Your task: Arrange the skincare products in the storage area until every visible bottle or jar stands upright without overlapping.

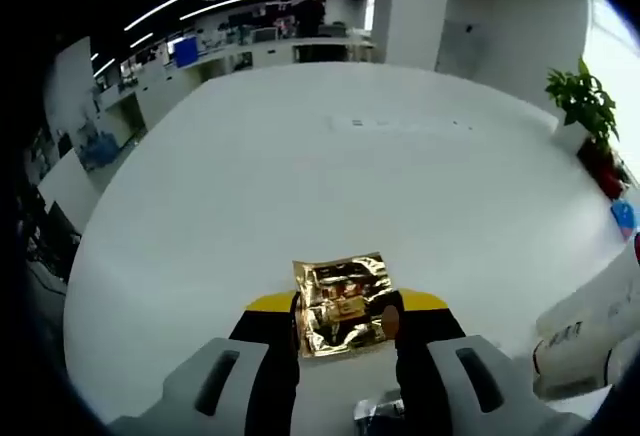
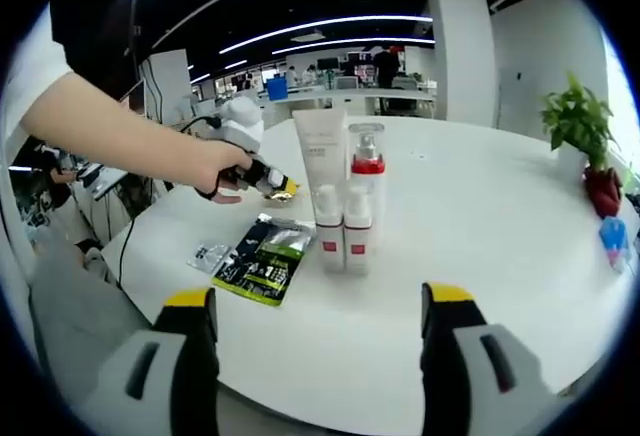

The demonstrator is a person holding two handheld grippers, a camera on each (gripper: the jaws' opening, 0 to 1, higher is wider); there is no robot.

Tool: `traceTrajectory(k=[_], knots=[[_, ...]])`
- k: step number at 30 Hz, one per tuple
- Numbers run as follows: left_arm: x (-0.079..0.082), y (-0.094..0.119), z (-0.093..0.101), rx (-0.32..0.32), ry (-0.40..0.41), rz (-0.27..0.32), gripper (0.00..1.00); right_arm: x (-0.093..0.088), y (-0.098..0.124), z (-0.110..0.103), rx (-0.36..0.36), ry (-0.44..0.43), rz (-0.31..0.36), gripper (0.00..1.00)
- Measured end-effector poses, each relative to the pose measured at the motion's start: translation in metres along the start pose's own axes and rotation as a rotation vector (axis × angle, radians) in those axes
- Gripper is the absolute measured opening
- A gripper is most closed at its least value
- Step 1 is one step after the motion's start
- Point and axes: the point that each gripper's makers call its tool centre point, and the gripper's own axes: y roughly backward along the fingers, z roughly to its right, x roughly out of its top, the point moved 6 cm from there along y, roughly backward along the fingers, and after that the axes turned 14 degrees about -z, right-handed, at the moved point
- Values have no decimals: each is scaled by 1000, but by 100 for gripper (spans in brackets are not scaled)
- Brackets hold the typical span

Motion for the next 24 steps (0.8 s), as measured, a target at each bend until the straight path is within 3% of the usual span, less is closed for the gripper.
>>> traceTrajectory(k=[7,16,24], knots=[[-20,24,-15,8,12,31,34,1,1,-2,10,8,10,84],[-51,45,-35,37,15,17,34,2,2,-3,19,13,23,84],[-69,56,-42,64,11,11,34,3,2,-5,26,25,26,84]])
